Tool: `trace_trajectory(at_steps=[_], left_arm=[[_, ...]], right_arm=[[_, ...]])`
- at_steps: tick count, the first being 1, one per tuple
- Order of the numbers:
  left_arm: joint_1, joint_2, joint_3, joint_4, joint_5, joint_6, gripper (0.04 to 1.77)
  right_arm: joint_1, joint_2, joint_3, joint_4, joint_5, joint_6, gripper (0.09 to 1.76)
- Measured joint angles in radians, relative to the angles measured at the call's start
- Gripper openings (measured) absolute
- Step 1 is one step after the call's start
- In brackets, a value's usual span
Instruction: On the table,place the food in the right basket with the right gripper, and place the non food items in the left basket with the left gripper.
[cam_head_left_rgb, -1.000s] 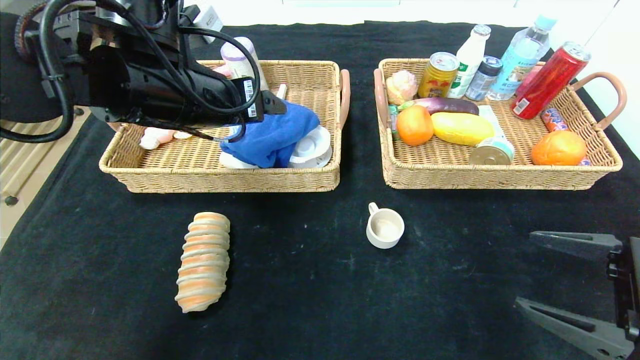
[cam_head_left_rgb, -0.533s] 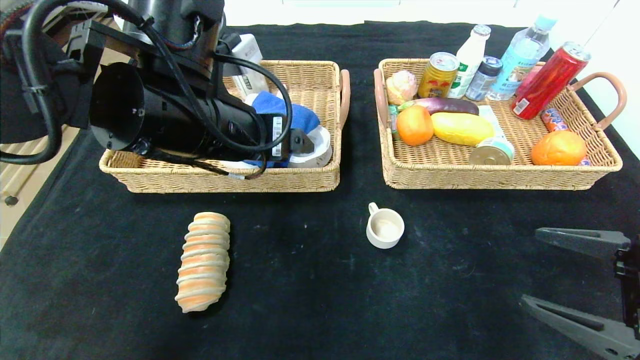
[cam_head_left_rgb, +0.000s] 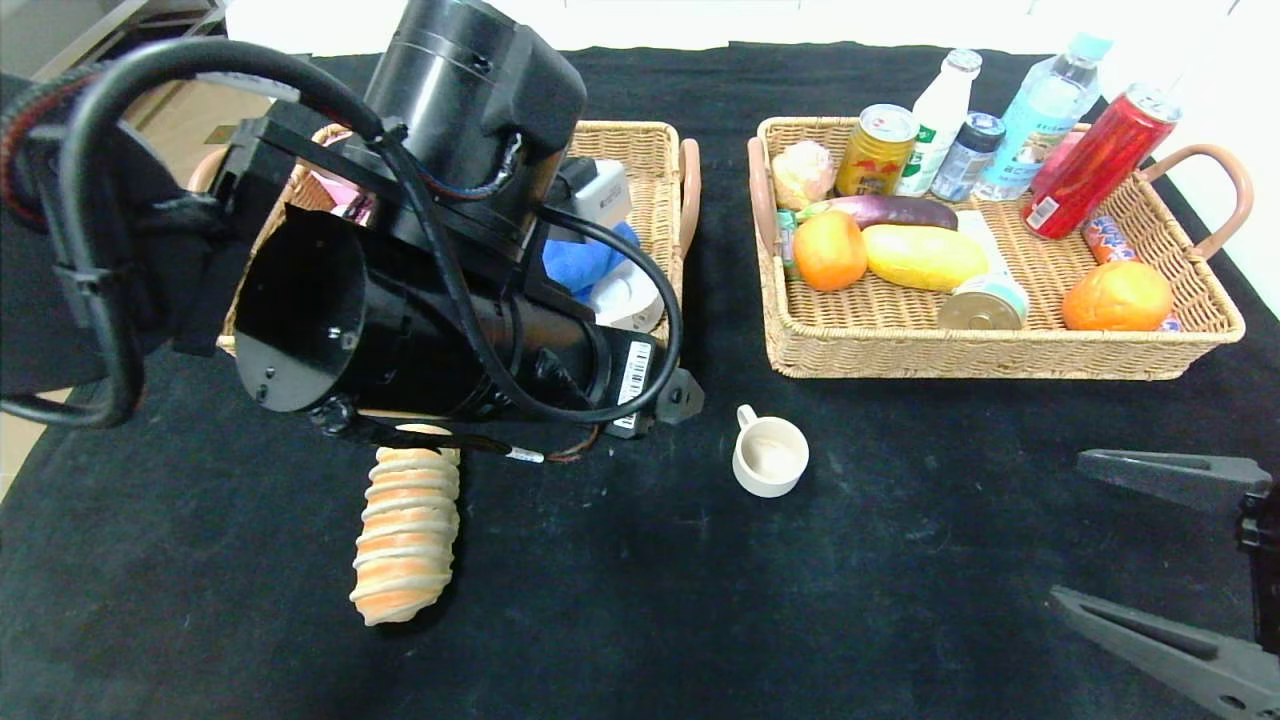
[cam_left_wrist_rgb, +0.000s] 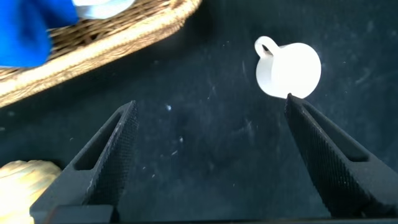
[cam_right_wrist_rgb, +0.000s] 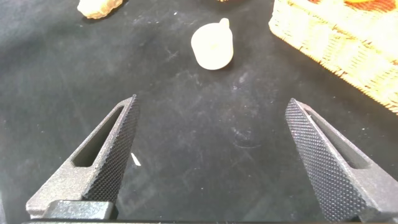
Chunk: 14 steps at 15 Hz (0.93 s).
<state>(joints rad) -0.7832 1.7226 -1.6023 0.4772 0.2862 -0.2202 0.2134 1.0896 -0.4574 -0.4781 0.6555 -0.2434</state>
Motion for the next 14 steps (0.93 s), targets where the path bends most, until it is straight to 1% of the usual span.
trace_trajectory(at_steps=[3, 5, 10, 13, 14], left_arm=[[-0.046, 0.046, -0.043, 0.003, 0.039, 0.001, 1.7], [-0.071, 0.081, -0.077, 0.006, 0.051, 0.003, 1.7], [-0.096, 0.142, -0.103, 0.003, 0.083, -0.002, 1.7], [-0.107, 0.174, -0.129, 0.007, 0.127, -0.004, 1.71], [-0.112, 0.181, -0.131, 0.008, 0.152, -0.002, 1.71]], right_arm=[[-0.005, -0.014, 0.0, 0.0, 0.0, 0.0, 1.71], [-0.005, -0.019, 0.0, 0.0, 0.0, 0.0, 1.71], [-0.003, -0.023, 0.006, 0.001, 0.0, -0.004, 1.71], [-0.005, -0.024, 0.005, 0.003, 0.0, -0.005, 1.71], [-0.003, -0.024, 0.008, 0.004, 0.0, -0.006, 1.71]])
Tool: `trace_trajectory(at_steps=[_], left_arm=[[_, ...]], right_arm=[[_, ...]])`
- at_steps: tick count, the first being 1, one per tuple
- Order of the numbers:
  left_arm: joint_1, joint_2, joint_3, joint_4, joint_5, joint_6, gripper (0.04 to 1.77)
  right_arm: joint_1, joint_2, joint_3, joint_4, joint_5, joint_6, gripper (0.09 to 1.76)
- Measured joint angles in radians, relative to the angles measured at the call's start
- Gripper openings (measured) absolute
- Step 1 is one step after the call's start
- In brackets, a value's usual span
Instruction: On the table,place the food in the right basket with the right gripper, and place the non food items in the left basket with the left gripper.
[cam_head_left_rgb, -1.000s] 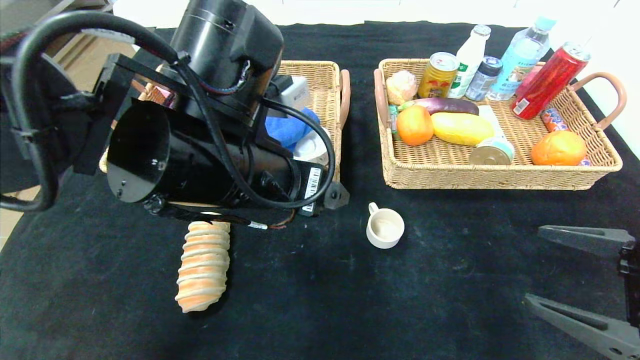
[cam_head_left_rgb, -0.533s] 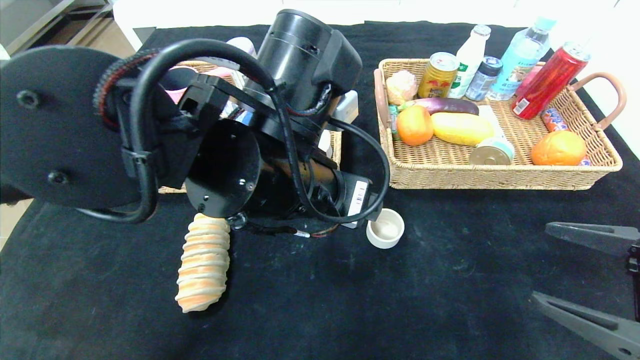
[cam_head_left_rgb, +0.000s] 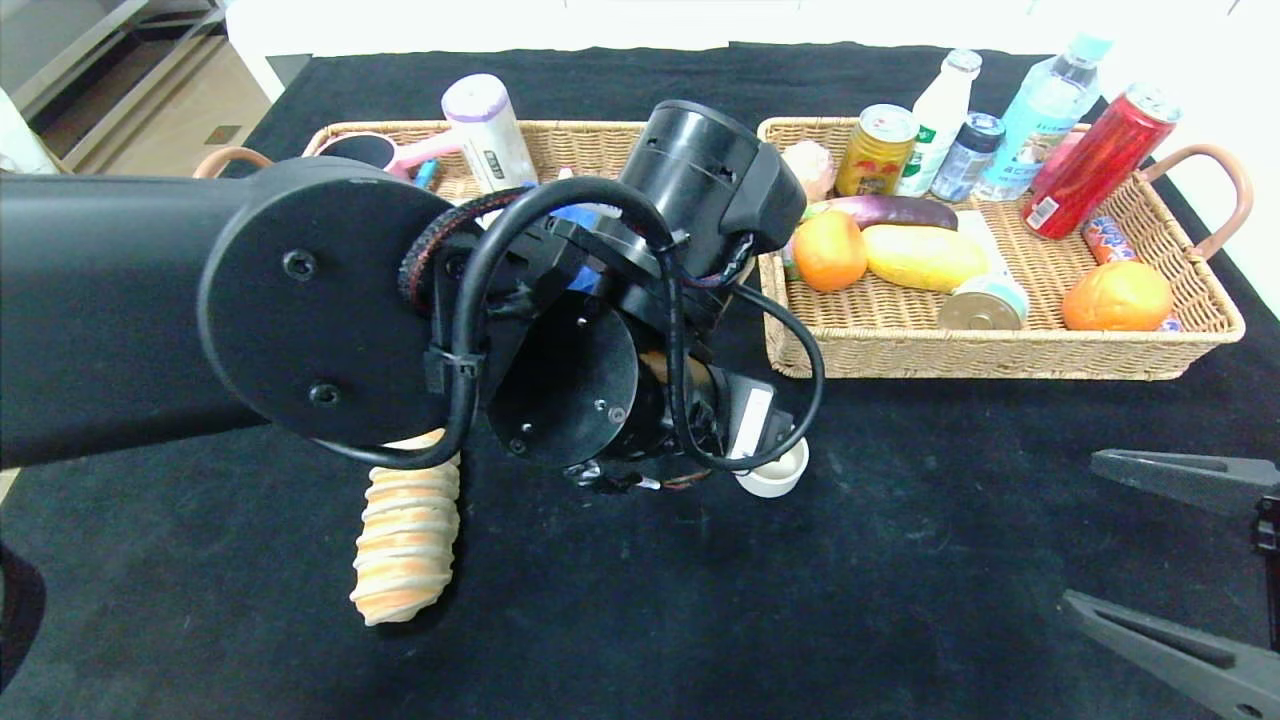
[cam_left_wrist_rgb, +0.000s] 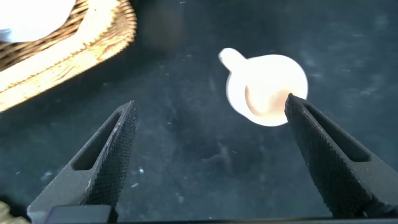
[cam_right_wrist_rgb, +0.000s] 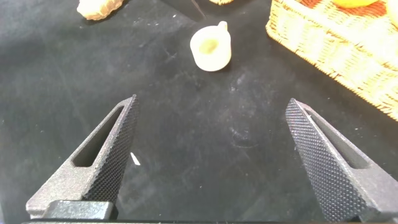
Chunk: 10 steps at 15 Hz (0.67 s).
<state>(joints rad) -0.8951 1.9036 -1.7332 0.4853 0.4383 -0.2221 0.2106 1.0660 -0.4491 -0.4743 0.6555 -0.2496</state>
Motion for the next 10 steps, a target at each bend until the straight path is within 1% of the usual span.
trace_trajectory(at_steps=[2, 6, 10], left_arm=[[-0.008, 0.013, -0.002, 0.0, 0.02, 0.003, 1.71], [-0.014, 0.045, -0.017, 0.001, 0.024, 0.005, 1.71], [-0.015, 0.061, -0.035, 0.027, 0.029, 0.005, 1.72]], right_arm=[[0.002, 0.0, 0.002, 0.0, 0.0, 0.0, 1.71], [0.006, 0.0, 0.005, 0.0, 0.0, 0.0, 1.71], [0.006, 0.001, 0.005, 0.0, 0.0, 0.0, 1.71]])
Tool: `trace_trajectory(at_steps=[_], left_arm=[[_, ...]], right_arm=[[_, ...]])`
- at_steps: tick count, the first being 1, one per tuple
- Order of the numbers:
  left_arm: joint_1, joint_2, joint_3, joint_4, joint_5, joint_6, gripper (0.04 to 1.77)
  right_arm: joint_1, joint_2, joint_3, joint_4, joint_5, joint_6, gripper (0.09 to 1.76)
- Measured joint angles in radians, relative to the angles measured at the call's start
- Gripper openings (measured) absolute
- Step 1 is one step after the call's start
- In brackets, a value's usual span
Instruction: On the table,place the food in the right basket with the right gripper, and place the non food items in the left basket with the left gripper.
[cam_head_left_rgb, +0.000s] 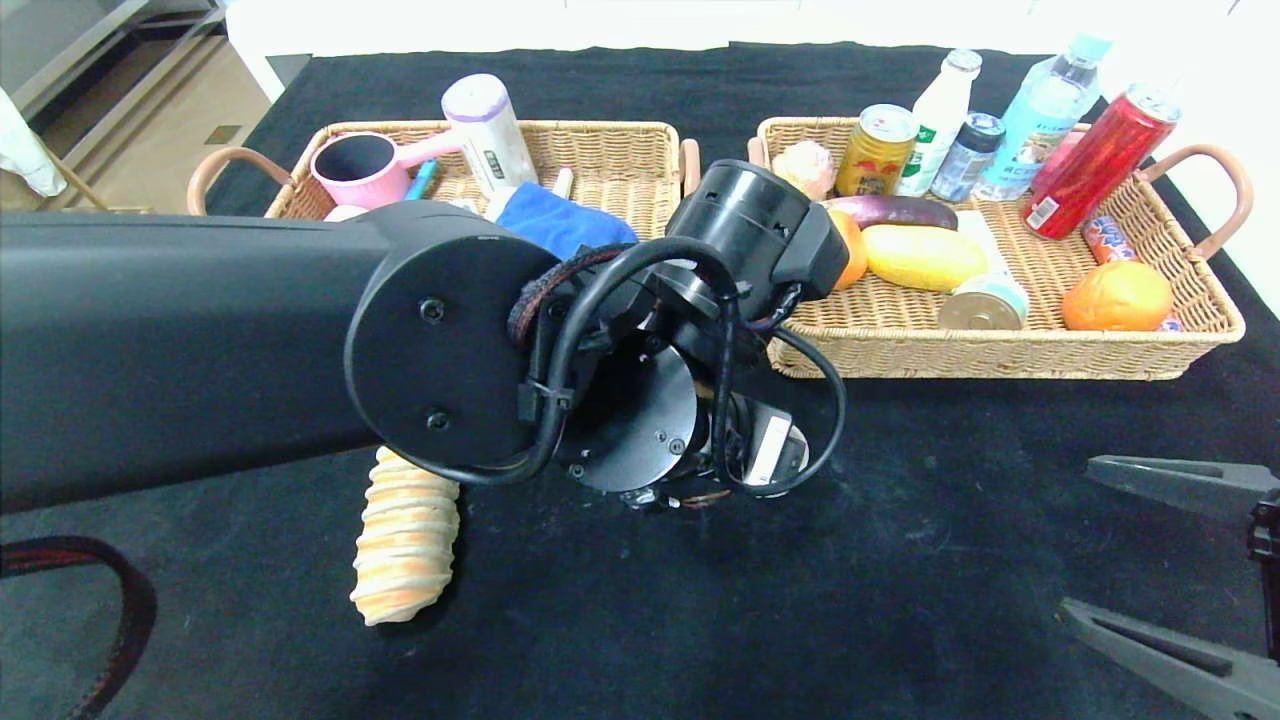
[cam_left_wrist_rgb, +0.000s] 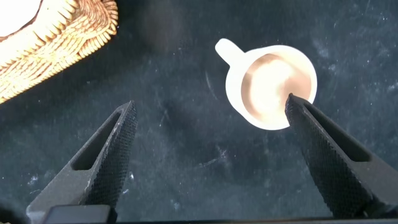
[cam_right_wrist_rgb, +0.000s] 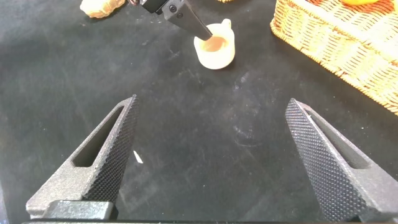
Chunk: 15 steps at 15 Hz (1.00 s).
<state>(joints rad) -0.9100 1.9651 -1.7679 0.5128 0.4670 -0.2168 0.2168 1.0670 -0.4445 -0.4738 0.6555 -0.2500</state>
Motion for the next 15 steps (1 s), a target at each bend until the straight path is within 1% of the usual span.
trace_trajectory(at_steps=[5, 15], left_arm=[[0.006, 0.016, -0.021, -0.006, 0.012, -0.003, 1.72], [0.014, 0.062, -0.047, -0.009, 0.011, -0.01, 1.72]], right_arm=[[-0.009, -0.003, -0.008, -0.003, 0.0, 0.007, 1.71], [-0.011, -0.032, -0.009, -0.002, 0.0, 0.009, 1.71]])
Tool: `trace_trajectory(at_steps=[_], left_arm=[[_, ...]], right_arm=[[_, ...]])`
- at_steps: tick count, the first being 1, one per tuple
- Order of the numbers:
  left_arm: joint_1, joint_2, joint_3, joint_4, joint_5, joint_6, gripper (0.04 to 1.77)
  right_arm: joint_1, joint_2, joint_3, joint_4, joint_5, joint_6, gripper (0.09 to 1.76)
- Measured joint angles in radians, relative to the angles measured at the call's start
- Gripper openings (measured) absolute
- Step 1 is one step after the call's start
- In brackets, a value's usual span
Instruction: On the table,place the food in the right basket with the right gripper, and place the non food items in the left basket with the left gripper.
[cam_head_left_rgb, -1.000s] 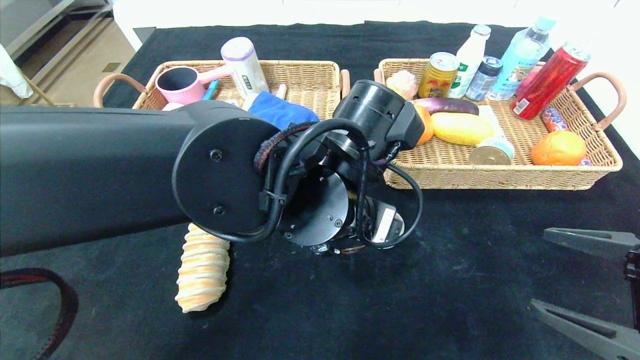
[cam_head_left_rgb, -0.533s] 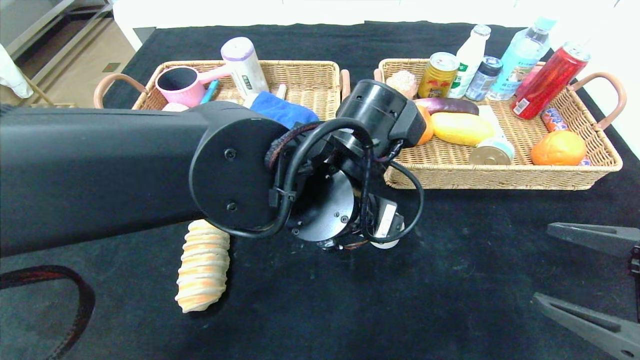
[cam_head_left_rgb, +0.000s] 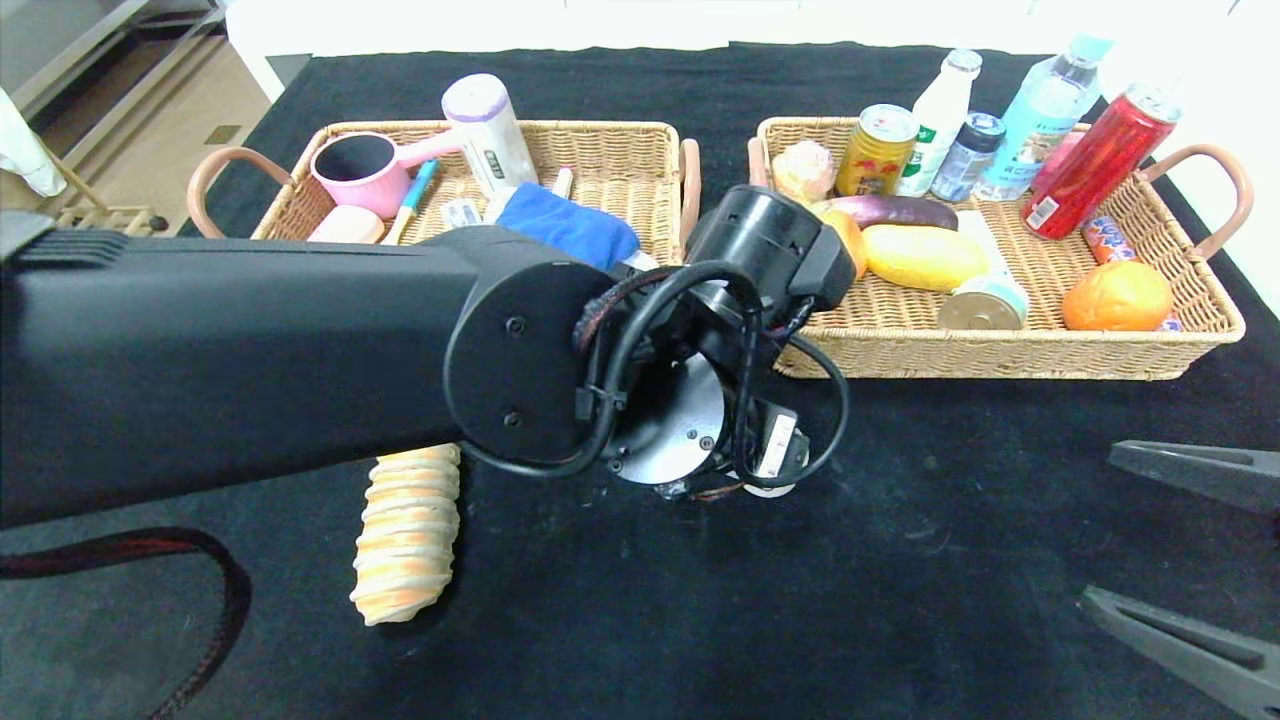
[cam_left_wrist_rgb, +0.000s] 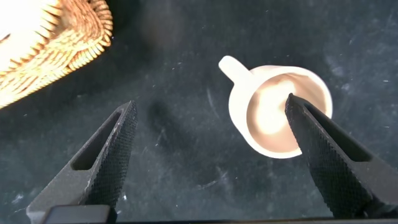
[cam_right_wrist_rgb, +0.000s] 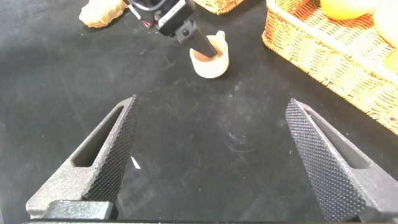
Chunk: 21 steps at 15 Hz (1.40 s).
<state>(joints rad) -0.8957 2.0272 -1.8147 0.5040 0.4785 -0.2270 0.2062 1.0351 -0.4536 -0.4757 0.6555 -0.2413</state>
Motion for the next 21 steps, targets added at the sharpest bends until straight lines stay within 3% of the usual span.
trace_trajectory(at_steps=[16, 18, 21], left_arm=[[0.006, 0.017, -0.002, 0.002, -0.013, 0.012, 1.69], [0.006, 0.017, 0.0, 0.0, -0.014, 0.013, 1.32], [0.006, 0.016, 0.007, 0.001, -0.015, 0.017, 0.93]], right_arm=[[-0.001, 0.014, 0.002, 0.001, -0.001, -0.002, 1.71], [-0.001, 0.015, 0.003, 0.0, -0.002, -0.002, 1.71], [-0.001, 0.016, 0.006, 0.001, -0.002, -0.005, 1.71]])
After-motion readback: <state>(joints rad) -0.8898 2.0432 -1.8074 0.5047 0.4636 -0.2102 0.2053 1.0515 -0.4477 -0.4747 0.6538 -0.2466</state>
